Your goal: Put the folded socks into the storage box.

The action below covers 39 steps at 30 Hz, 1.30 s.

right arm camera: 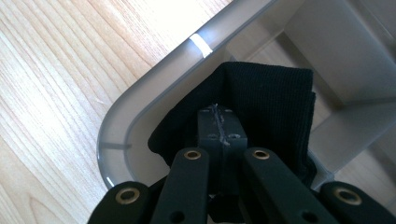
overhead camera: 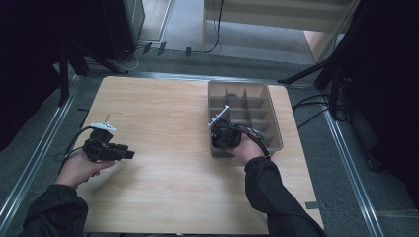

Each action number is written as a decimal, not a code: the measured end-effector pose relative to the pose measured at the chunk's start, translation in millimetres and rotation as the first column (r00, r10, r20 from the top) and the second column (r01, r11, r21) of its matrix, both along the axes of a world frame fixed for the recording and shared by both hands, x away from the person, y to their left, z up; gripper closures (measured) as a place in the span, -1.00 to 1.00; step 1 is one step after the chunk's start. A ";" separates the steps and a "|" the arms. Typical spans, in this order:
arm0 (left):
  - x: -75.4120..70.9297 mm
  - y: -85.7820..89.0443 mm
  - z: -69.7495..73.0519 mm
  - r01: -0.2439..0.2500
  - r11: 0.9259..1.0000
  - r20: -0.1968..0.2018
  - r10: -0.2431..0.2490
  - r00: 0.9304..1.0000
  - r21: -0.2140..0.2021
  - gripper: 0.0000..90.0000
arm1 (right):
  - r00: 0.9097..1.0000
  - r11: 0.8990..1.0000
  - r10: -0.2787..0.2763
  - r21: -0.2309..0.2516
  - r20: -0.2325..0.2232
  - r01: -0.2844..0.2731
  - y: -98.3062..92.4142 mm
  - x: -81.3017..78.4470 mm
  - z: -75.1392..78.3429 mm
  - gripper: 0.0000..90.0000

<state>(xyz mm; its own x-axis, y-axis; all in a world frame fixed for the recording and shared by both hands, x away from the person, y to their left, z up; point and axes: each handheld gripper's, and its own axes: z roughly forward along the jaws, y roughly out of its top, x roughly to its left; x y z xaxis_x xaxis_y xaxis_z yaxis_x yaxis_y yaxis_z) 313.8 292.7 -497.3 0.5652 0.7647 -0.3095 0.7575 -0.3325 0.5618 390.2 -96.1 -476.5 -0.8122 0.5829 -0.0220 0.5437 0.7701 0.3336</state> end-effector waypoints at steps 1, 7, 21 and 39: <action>-0.1 0.0 0.0 0.000 1.000 0.001 0.000 1.000 0.000 0.16 | 1.000 1.000 0.000 -0.002 -0.001 0.000 0.2 -0.2 -0.4 1.00; 0.0 0.1 -0.1 0.000 1.000 -0.001 0.000 1.000 -0.001 0.16 | 0.999 1.000 0.015 -0.014 0.030 -0.015 1.3 -3.0 -5.4 1.00; 0.0 -0.2 0.0 0.000 1.000 0.001 0.000 1.000 0.001 0.16 | 0.999 1.000 0.018 0.020 0.031 -0.018 -3.3 -2.2 -2.6 0.99; -1.2 -2.0 3.6 -0.005 1.000 0.019 0.005 1.000 -0.006 0.17 | 0.995 0.987 -0.031 0.159 0.090 0.017 -14.2 -8.4 30.1 0.91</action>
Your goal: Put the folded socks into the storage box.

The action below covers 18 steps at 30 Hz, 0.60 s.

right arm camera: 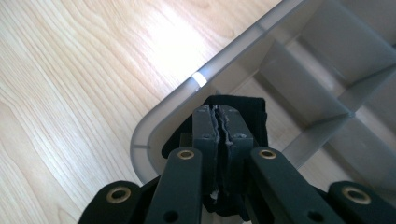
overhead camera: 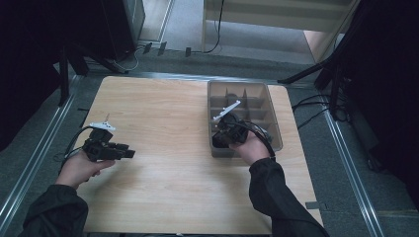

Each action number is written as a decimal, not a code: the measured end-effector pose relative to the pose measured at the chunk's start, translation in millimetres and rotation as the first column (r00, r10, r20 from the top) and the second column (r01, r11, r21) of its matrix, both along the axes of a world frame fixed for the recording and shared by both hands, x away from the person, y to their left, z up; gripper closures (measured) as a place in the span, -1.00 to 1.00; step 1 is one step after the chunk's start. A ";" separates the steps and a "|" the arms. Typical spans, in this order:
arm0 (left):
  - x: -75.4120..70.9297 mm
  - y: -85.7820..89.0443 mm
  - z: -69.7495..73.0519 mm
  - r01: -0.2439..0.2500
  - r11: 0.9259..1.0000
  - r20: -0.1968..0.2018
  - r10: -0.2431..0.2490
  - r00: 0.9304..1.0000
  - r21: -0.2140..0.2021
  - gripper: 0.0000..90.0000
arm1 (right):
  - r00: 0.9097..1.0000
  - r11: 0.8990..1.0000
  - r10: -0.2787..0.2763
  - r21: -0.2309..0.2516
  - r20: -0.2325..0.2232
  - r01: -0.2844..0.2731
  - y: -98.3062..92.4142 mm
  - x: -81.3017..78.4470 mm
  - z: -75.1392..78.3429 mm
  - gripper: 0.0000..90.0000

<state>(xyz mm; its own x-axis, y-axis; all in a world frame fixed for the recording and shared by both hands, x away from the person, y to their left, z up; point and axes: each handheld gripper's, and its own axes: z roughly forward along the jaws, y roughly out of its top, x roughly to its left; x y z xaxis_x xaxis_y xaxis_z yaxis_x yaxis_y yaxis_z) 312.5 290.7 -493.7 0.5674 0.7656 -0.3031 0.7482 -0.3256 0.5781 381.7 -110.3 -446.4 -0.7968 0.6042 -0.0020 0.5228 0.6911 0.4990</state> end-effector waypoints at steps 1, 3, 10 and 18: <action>-0.1 -0.7 0.2 0.002 1.000 0.001 -0.002 1.000 0.000 0.17 | 1.000 1.000 -0.005 0.007 0.005 0.005 -1.0 -0.7 1.1 0.91; -0.4 -2.3 0.3 0.001 1.000 0.001 -0.001 1.000 0.001 0.16 | 1.000 1.000 -0.009 0.028 0.010 0.009 -3.0 -2.3 3.1 0.91; -1.4 -9.0 2.8 0.008 1.000 0.012 -0.008 1.000 0.007 0.13 | 1.000 0.996 0.005 0.090 0.020 -0.007 -5.9 -18.2 7.8 0.88; -4.9 -22.6 6.4 0.032 0.999 0.004 -0.032 0.999 0.005 0.13 | 0.999 0.989 0.024 0.144 0.038 -0.029 -11.1 -36.7 11.2 0.85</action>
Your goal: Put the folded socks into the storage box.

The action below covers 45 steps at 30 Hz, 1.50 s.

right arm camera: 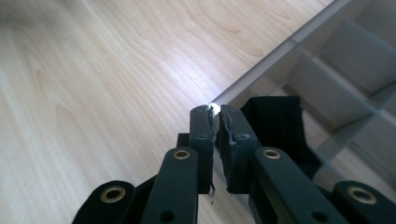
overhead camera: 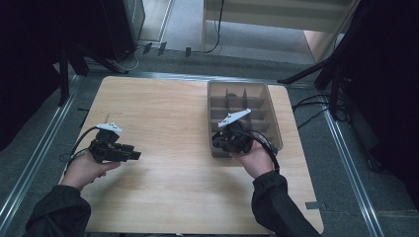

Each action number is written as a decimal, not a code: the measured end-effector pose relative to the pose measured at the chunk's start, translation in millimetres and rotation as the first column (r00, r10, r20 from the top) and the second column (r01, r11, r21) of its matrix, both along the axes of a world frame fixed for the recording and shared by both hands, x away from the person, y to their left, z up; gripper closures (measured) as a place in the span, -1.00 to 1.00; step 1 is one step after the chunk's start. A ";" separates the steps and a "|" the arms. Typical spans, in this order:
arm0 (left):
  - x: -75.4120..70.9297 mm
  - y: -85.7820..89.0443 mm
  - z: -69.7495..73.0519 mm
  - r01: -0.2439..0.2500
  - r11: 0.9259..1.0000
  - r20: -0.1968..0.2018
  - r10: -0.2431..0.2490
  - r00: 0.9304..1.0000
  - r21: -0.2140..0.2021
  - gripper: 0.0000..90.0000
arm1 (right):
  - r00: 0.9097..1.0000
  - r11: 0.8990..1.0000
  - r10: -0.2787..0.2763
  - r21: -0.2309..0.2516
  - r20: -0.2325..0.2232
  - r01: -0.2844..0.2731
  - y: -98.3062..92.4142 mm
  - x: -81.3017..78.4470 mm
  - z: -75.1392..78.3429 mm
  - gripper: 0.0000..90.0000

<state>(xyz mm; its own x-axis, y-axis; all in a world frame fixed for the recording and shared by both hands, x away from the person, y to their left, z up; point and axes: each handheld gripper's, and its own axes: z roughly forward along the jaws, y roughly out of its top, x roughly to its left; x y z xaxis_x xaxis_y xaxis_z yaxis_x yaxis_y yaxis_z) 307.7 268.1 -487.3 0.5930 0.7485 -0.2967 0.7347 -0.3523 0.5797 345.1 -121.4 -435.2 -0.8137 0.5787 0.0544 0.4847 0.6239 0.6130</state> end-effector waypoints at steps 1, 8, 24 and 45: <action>-1.6 -4.4 1.9 0.007 1.000 0.009 -0.007 1.000 0.004 0.12 | 1.000 1.000 0.008 0.009 0.003 -0.008 -1.5 -5.6 -0.5 0.82; -6.5 -14.9 5.6 0.014 1.000 0.026 -0.015 1.000 0.007 0.06 | 1.000 0.999 0.028 0.028 0.004 -0.028 -4.2 -21.8 -4.9 0.75; -23.5 -38.5 5.9 0.030 1.000 0.062 -0.030 0.998 0.006 -0.10 | 0.996 0.994 0.093 0.059 0.014 -0.093 -1.6 -50.6 -18.8 0.49; -26.9 -48.9 -5.3 0.060 0.998 0.065 -0.062 0.996 0.026 -0.13 | 0.996 0.993 0.085 0.078 -0.022 -0.083 -3.3 -51.6 -45.4 0.23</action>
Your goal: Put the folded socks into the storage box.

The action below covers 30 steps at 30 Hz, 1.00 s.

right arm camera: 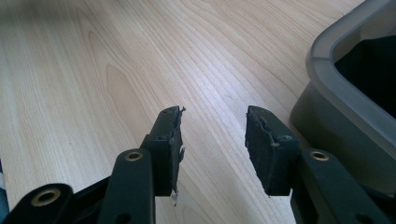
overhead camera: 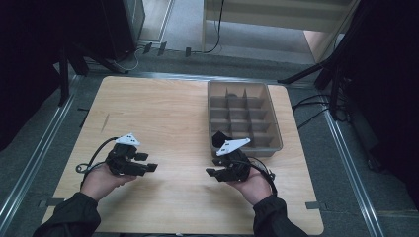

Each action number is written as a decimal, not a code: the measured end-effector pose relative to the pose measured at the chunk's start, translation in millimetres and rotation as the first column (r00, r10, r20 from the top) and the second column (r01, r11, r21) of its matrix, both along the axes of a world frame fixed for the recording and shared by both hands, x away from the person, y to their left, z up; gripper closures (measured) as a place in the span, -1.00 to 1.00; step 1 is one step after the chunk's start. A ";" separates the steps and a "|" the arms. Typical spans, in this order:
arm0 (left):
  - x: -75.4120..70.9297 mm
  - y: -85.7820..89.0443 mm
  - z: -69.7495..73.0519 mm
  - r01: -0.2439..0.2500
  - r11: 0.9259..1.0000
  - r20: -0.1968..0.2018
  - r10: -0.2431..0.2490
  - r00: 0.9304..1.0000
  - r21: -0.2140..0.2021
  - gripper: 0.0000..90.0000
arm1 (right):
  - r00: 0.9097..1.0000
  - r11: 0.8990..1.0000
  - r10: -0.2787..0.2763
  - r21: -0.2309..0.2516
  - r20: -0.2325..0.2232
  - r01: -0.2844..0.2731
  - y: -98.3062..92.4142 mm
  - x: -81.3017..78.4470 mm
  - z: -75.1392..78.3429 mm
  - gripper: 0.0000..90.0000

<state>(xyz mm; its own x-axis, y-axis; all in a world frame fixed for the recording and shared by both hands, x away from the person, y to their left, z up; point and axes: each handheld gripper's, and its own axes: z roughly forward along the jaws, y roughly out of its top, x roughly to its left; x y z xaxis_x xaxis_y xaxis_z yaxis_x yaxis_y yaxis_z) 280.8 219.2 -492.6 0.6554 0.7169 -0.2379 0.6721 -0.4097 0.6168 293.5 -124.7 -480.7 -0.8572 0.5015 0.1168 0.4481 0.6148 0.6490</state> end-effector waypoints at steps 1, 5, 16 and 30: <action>0.5 0.1 -1.1 -0.004 1.000 -0.005 0.004 1.000 0.006 -0.14 | 1.000 1.000 0.005 0.001 0.000 -0.005 0.4 0.3 -0.7 0.23; 1.0 0.7 -2.1 -0.003 1.000 -0.009 0.003 1.000 0.012 -0.14 | 1.000 1.000 0.010 0.002 -0.009 -0.010 1.7 0.5 -2.2 0.21; 1.5 1.4 -3.2 -0.004 1.000 -0.014 0.004 1.000 0.014 -0.15 | 1.000 1.000 0.019 0.004 -0.010 -0.019 1.9 1.6 -4.6 0.16; 1.8 0.6 -6.2 0.012 0.999 -0.026 -0.011 1.000 0.036 -0.19 | 0.999 1.000 0.030 0.005 -0.011 -0.030 -0.2 -0.9 -4.6 0.09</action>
